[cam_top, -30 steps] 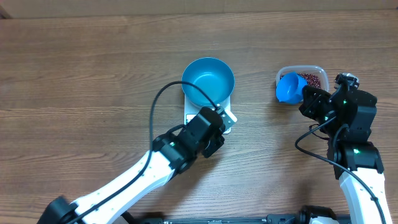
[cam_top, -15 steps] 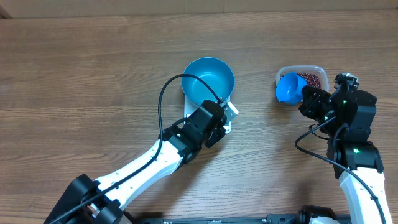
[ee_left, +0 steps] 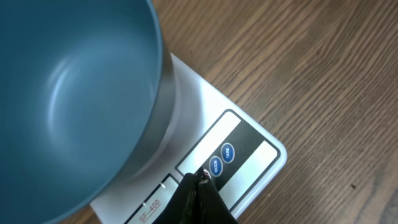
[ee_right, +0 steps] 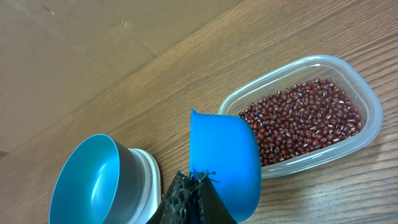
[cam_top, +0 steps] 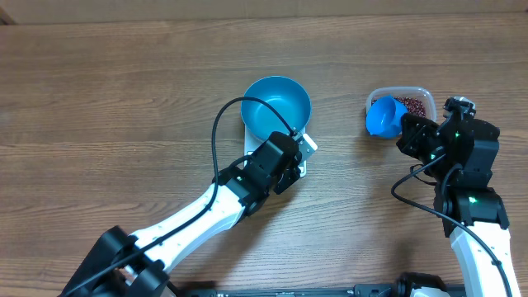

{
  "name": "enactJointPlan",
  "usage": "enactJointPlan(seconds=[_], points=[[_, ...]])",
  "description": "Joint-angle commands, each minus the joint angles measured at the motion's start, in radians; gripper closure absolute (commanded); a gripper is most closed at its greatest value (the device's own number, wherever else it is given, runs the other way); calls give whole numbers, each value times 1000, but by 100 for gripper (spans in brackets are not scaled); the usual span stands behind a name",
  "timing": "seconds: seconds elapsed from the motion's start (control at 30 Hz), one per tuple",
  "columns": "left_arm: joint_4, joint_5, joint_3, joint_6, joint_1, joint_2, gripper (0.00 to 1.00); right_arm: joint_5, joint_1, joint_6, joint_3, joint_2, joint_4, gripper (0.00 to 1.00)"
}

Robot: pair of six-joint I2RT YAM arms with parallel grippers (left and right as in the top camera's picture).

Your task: Scoop item into bowl and weigh 150g on scale

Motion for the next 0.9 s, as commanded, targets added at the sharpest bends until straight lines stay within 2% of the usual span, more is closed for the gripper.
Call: enactJointPlan(seconds=[0.0,0.87], points=[[5,4,-9,37,3,29,95,0,-6,-3,30,0,13,96],[12,-37,-10,37,16,125,95,0,-6,-3,30,4,15,96]])
